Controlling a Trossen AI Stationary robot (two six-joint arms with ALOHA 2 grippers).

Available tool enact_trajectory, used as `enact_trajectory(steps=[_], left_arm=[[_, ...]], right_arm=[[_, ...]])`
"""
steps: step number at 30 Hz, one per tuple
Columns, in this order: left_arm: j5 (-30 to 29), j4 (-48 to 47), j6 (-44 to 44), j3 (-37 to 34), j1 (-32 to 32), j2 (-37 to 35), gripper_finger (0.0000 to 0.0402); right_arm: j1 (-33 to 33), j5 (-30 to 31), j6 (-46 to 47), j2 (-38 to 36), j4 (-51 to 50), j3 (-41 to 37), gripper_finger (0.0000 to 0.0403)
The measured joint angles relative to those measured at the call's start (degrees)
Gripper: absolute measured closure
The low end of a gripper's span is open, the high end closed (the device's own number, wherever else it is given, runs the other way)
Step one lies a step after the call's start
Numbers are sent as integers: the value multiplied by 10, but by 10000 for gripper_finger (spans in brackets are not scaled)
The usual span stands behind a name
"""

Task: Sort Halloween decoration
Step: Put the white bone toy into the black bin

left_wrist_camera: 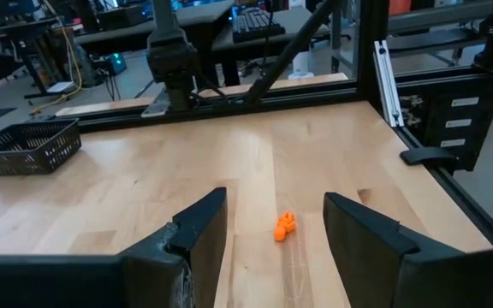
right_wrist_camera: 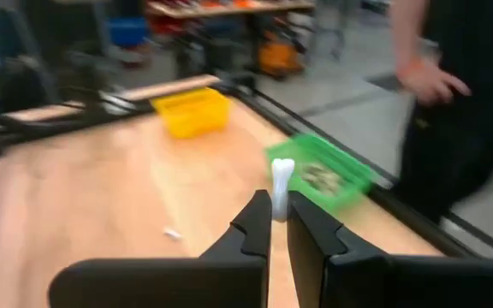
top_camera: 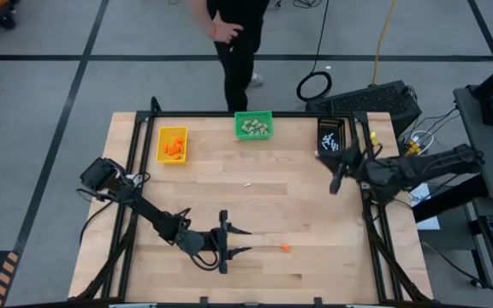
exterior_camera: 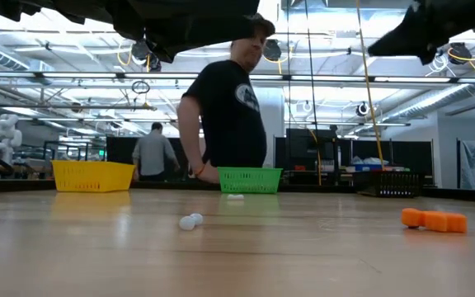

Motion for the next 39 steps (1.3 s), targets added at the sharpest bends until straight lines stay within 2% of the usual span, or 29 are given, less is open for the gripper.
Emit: enact_trajectory(steps=[4,14,20,25,31,39], left_arm=[[0,0,0,0,0,0,208],[4,15,13,0,1,0,208],[13,18,14,0,1,-2,208],[15,17,14,0,1,-2,208],[16,17,14,0,0,-2,208],[16,17,14,0,0,-2,208]], right_arm=[[-64,2,46,7,-95,39,395],[-259,-18,77,73,-231,83,395],[-377,-116,76,157,-247,83,395],[-457,-167,58,234,-240,83,395],[-529,-186,32,316,-229,83,395],[-572,-202,14,397,-207,83,395]])
